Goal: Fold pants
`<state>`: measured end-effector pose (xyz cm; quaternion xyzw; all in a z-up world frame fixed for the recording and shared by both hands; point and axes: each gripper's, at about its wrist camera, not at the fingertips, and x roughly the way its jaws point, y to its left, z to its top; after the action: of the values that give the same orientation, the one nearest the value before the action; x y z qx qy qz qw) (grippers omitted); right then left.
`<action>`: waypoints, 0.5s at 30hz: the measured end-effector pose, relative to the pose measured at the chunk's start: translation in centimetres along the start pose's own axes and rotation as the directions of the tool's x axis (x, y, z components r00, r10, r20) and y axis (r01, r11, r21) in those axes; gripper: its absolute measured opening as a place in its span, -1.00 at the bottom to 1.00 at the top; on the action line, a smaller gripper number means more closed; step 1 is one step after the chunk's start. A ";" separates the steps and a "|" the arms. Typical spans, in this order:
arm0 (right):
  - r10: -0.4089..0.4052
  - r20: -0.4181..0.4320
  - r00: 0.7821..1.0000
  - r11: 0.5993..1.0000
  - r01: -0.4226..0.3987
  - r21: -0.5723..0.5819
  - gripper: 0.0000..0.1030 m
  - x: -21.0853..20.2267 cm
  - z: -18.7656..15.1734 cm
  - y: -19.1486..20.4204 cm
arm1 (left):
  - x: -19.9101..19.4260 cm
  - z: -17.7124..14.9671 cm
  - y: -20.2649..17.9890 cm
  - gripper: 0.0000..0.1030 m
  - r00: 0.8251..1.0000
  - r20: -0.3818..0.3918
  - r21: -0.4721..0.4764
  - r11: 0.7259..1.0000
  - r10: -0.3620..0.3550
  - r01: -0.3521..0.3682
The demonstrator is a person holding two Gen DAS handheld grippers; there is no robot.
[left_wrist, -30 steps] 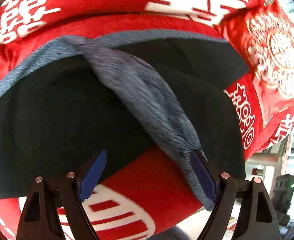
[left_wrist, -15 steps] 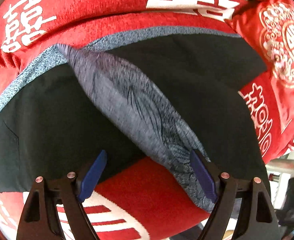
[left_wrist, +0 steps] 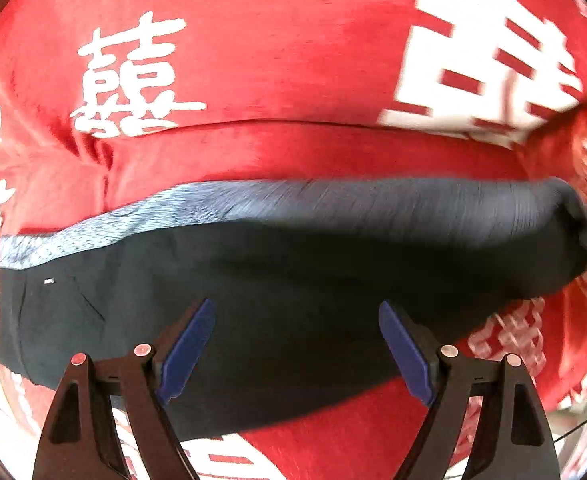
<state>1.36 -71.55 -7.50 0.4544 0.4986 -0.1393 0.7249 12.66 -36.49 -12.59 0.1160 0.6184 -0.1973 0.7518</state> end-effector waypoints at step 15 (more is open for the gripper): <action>0.053 -0.010 0.999 0.988 -0.051 0.143 0.07 5.0 -3.9 -4.7 | 5.9 -2.7 2.2 0.67 0.988 -0.114 -0.067 0.991 0.107 -0.115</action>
<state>-1.76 -69.74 -14.56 0.5188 0.4802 -0.1525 0.6907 12.17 -34.27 -19.12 0.1333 0.6584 -0.1256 0.7301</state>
